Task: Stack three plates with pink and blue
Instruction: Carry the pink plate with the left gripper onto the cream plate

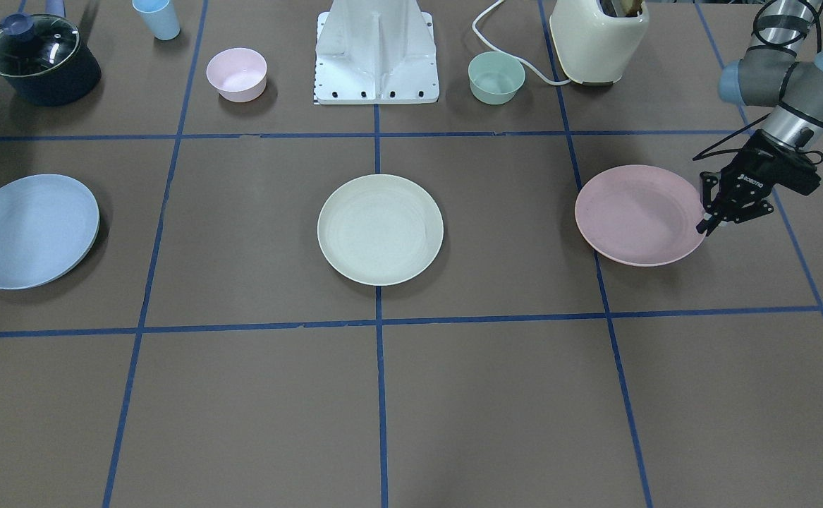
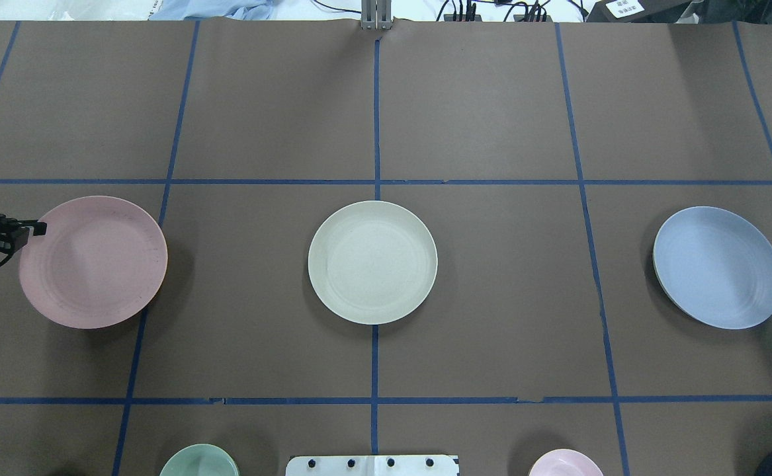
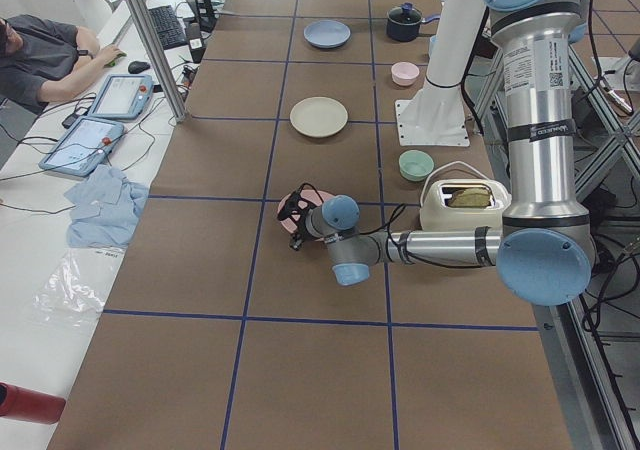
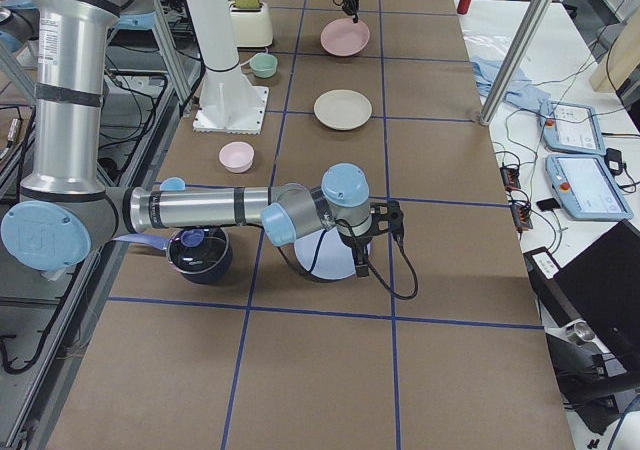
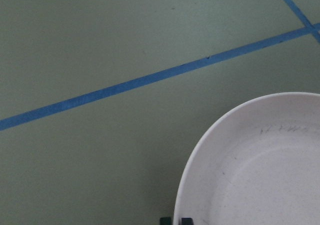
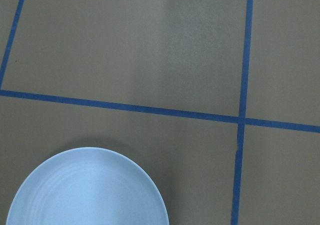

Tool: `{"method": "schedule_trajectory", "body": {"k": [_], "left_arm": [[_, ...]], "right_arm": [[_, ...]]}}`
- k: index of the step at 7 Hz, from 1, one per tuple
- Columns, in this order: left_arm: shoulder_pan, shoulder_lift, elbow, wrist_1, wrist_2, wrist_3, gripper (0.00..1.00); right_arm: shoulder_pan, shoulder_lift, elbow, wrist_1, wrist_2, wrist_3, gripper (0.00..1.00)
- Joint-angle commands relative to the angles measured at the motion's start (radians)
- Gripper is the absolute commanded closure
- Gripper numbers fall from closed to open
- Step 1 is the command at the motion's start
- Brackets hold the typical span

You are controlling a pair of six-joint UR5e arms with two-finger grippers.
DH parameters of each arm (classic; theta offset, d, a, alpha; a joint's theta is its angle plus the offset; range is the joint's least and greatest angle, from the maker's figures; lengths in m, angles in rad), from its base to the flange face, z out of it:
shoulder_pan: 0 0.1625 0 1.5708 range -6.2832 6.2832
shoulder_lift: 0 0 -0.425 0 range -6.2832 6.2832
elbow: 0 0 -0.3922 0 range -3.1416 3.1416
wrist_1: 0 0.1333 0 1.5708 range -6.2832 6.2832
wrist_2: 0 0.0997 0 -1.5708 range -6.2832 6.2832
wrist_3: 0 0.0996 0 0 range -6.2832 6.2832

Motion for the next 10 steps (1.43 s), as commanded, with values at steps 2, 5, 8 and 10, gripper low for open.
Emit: {"method": "schedule_trajectory", "body": {"k": [2, 5, 8, 10], "left_arm": [[0.000, -0.088, -0.174, 0.162, -0.045, -0.142, 1.00], [0.055, -0.292, -0.268, 0.442, -0.031, -0.264, 1.00], [0.277, -0.435, -0.256, 0.537, 0.184, -0.499, 1.00], [0.374, -0.509, -0.205, 0.579, 0.289, -0.580, 1.00]], "right_arm": [[0.000, -0.001, -0.001, 0.000, 0.002, 0.000, 0.00], [0.000, -0.002, -0.001, 0.002, 0.002, 0.000, 0.00], [0.000, -0.001, -0.006, 0.000, 0.002, 0.000, 0.00], [0.000, -0.001, -0.004, 0.000, 0.002, 0.000, 0.00]]}}
